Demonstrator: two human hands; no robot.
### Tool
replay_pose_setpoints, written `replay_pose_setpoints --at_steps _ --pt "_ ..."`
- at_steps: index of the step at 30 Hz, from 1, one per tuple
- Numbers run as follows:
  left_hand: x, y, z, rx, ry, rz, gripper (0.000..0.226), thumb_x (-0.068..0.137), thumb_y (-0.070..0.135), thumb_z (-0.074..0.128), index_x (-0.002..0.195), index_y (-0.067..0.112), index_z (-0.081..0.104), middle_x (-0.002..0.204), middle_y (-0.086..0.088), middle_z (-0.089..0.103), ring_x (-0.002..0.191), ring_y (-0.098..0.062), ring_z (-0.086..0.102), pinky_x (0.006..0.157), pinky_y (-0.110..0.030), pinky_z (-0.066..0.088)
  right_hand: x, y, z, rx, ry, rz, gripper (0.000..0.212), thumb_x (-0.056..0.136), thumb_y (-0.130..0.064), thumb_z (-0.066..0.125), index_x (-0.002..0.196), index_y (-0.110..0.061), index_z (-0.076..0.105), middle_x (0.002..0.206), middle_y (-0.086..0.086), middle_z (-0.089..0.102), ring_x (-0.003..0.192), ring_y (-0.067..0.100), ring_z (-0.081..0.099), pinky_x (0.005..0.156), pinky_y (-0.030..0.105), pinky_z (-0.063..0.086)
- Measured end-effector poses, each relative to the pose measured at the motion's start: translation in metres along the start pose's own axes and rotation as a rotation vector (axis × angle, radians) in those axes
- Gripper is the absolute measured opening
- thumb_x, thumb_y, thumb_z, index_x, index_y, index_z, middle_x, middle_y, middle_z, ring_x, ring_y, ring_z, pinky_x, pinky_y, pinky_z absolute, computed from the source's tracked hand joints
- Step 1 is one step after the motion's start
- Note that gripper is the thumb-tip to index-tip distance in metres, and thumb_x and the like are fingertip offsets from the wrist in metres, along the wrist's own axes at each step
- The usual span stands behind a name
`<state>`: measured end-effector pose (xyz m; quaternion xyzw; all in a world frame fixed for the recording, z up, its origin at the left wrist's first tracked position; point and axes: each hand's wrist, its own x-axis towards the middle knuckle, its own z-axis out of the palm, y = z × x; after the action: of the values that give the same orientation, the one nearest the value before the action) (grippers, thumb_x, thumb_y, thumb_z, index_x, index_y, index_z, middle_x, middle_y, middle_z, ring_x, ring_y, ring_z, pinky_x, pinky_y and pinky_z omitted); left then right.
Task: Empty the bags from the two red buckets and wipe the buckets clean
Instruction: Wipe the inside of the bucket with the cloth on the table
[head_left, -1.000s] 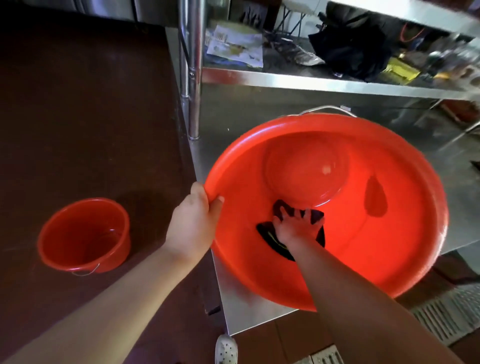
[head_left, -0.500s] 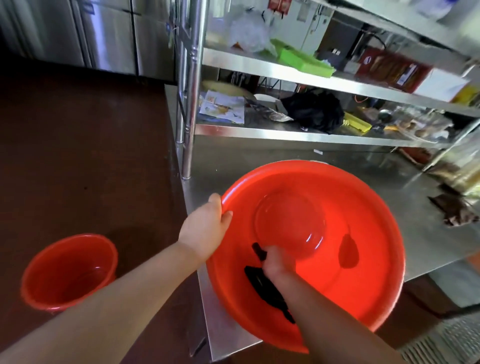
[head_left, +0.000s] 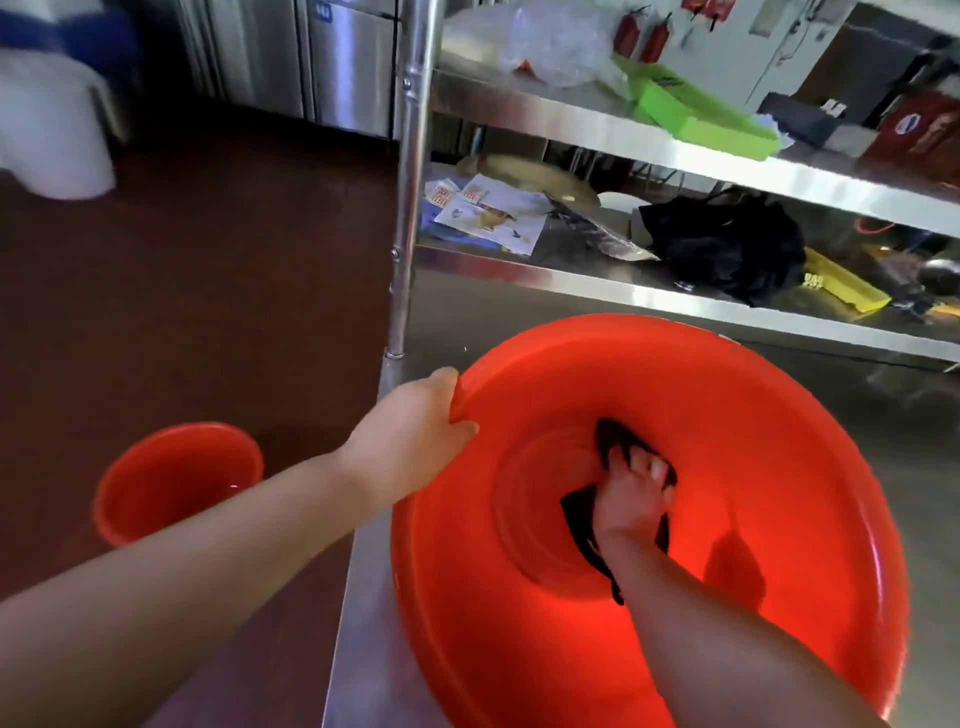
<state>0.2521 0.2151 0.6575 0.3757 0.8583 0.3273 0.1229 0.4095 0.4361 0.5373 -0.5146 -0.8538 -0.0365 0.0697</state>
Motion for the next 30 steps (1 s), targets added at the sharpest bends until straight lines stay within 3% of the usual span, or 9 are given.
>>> replay_pose_setpoints --at_steps 6,10,14,17,21,23,25,28,30 --pt "-0.012 0.004 0.002 0.02 0.042 -0.06 0.022 0.084 0.033 0.061 0.096 0.017 0.052 0.083 0.0 0.063 0.079 -0.022 0.062 0.072 -0.04 0.051 0.012 -0.033 0.024 -0.12 -0.06 -0.283 0.057 0.088 -0.042 0.055 0.141 -0.029 0.042 0.143 0.008 0.042 0.128 0.032 0.033 0.095 0.049 0.031" --pt "-0.016 0.011 0.004 0.024 0.052 0.011 0.021 0.086 0.032 0.06 0.096 0.016 0.051 0.082 -0.003 0.065 0.079 -0.023 0.063 0.07 -0.039 0.049 -0.005 -0.045 0.032 -0.07 -0.036 -0.584 0.055 0.056 -0.03 0.086 0.108 -0.019 0.072 0.116 0.014 0.065 0.108 0.037 0.059 0.076 0.061 0.047" --pt "-0.014 0.008 0.004 0.077 0.078 0.089 0.021 0.087 0.035 0.057 0.09 0.019 0.044 0.08 -0.001 0.062 0.077 -0.024 0.061 0.064 -0.037 0.047 -0.033 -0.028 0.047 -0.139 -0.012 -0.876 0.051 0.046 -0.034 0.084 0.095 -0.027 0.074 0.114 0.005 0.068 0.111 0.03 0.055 0.077 0.053 0.051" --pt "-0.01 0.004 0.002 0.086 0.076 0.1 0.023 0.089 0.036 0.055 0.091 0.018 0.04 0.083 -0.004 0.062 0.08 -0.028 0.062 0.064 -0.037 0.047 -0.045 -0.016 0.049 -0.217 -0.115 -1.027 0.054 0.034 -0.042 0.09 0.086 -0.033 0.075 0.112 -0.003 0.069 0.109 0.021 0.064 0.078 0.05 0.053" --pt "-0.007 0.004 0.0 0.077 0.026 0.113 0.023 0.091 0.037 0.051 0.09 0.021 0.035 0.076 0.002 0.056 0.078 -0.028 0.062 0.064 -0.037 0.049 -0.046 -0.02 0.035 -0.246 -0.158 -1.004 0.042 0.043 -0.048 0.086 0.081 -0.038 0.075 0.112 -0.01 0.069 0.108 0.014 0.065 0.078 0.042 0.055" --pt "-0.01 0.001 -0.002 0.092 0.018 0.135 0.022 0.092 0.037 0.049 0.09 0.023 0.033 0.069 0.007 0.048 0.075 -0.025 0.062 0.062 -0.038 0.051 -0.042 -0.019 0.029 -0.235 -0.051 -0.98 0.033 0.057 -0.038 0.077 0.09 -0.038 0.075 0.116 -0.009 0.068 0.11 0.016 0.064 0.077 0.039 0.056" --pt "-0.013 -0.004 -0.004 0.109 0.028 0.141 0.024 0.092 0.037 0.049 0.087 0.025 0.029 0.065 0.008 0.045 0.071 -0.025 0.062 0.06 -0.038 0.05 -0.031 -0.018 0.018 -0.212 -0.006 -0.818 0.041 0.061 -0.027 0.073 0.101 -0.033 0.074 0.119 -0.003 0.067 0.111 0.022 0.064 0.078 0.04 0.055" --pt "-0.015 -0.014 -0.013 0.099 0.057 0.063 0.022 0.09 0.036 0.05 0.089 0.022 0.033 0.067 0.005 0.051 0.074 -0.03 0.063 0.062 -0.039 0.051 -0.01 -0.013 0.0 -0.153 -0.023 -0.533 0.062 0.047 -0.019 0.089 0.107 -0.02 0.073 0.119 0.01 0.066 0.111 0.035 0.062 0.077 0.045 0.053" --pt "-0.015 -0.021 -0.018 0.064 0.054 0.016 0.021 0.09 0.035 0.051 0.095 0.02 0.038 0.073 0.001 0.058 0.074 -0.029 0.063 0.065 -0.04 0.053 -0.003 -0.011 -0.008 -0.084 -0.039 -0.423 0.056 0.057 -0.013 0.083 0.111 -0.019 0.071 0.127 0.013 0.061 0.118 0.037 0.056 0.077 0.044 0.051"
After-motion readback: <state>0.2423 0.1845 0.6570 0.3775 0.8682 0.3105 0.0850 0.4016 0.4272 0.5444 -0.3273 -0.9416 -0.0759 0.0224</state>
